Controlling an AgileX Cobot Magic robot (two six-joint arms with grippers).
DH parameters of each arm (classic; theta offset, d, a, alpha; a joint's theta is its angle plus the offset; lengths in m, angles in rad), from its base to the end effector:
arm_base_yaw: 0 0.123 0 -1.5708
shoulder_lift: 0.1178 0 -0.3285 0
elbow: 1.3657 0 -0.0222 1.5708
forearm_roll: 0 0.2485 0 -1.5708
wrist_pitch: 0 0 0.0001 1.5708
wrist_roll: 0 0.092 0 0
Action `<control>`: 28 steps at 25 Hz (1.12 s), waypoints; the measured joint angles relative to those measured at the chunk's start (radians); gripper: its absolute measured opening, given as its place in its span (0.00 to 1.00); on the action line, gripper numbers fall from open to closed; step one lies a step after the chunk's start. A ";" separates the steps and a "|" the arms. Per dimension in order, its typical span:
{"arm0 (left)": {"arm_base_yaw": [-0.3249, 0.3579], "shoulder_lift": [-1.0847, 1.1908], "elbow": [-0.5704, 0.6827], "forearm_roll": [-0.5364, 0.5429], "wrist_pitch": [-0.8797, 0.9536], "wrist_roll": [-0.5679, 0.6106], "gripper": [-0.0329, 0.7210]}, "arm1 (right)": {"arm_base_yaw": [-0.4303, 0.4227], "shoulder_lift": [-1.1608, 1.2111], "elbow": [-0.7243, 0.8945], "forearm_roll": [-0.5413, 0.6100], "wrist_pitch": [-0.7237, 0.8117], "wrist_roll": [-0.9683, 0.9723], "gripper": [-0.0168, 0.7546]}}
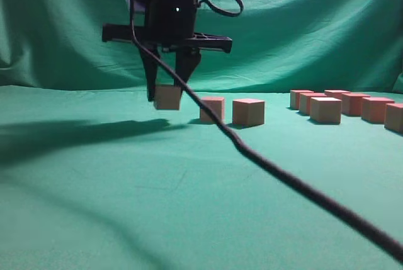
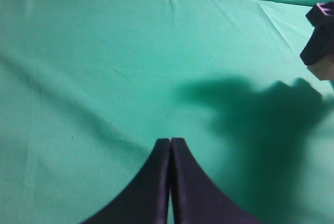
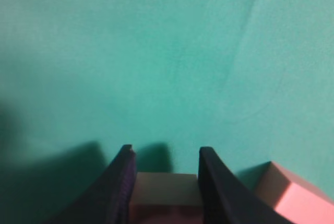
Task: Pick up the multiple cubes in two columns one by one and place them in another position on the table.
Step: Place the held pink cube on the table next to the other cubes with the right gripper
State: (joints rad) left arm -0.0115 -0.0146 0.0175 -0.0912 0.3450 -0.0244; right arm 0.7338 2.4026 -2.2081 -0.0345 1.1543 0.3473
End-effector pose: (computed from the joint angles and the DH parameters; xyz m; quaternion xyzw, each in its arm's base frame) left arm 0.0078 -0.0029 0.1762 -0.0297 0.7920 -0.0493 0.6078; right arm 0.4063 0.3625 0.2221 -0.1941 0.9687 0.0650 0.1406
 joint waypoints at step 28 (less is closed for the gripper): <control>0.000 0.000 0.000 0.000 0.000 0.000 0.04 | 0.000 0.046 -0.004 -0.053 -0.038 -0.003 0.49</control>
State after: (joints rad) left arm -0.0115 -0.0146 0.0175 -0.0912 0.3450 -0.0244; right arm 0.7338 2.4487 -2.2120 -0.0875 1.1162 0.3446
